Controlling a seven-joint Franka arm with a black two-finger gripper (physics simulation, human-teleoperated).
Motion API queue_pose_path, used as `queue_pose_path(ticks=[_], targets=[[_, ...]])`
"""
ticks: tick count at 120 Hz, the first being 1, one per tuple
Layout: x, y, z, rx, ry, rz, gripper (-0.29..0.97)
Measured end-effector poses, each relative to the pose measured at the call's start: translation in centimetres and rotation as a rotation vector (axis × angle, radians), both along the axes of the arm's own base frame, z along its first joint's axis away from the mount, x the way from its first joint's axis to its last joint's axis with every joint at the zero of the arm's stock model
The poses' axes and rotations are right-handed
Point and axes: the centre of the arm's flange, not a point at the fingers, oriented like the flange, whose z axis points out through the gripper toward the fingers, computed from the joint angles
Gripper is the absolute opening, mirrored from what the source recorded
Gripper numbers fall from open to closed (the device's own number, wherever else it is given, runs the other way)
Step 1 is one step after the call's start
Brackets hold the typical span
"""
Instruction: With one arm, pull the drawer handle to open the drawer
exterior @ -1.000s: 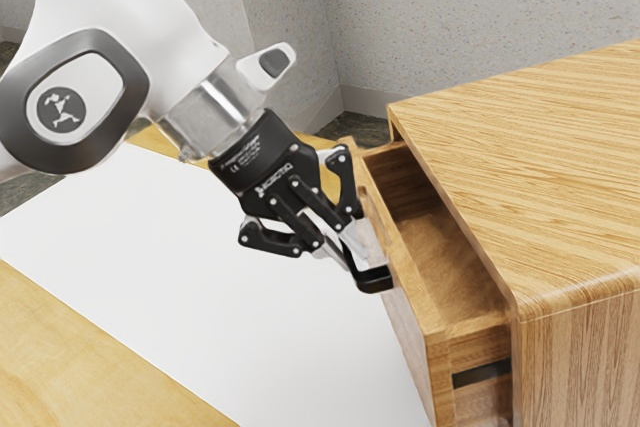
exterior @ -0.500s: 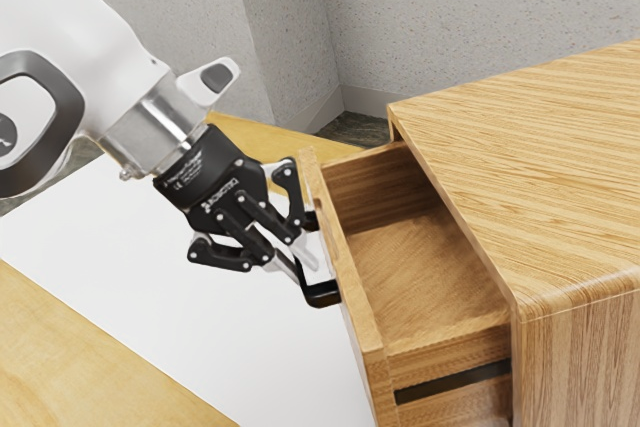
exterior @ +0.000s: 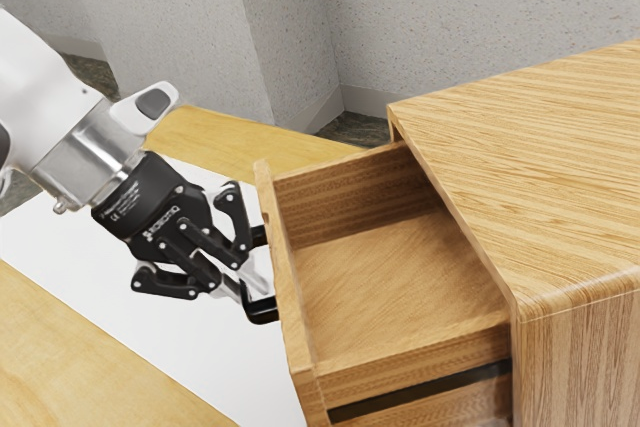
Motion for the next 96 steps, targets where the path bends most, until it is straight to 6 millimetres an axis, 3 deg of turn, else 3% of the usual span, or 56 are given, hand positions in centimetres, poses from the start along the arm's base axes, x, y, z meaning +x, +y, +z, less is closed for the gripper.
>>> queue_pose_path(ticks=[60,72,82,96], targets=[[-6.3,2.4,1.1,-0.02,-0.051,0.017,-0.06],[-7.7,1.6,2.5,0.007,-0.083,0.007,0.12],[-9.5,1.6,5.3,0.024,-0.149,0.007,0.3],[-12.3,2.5,13.1,0.083,-0.318,0.088,0.47]])
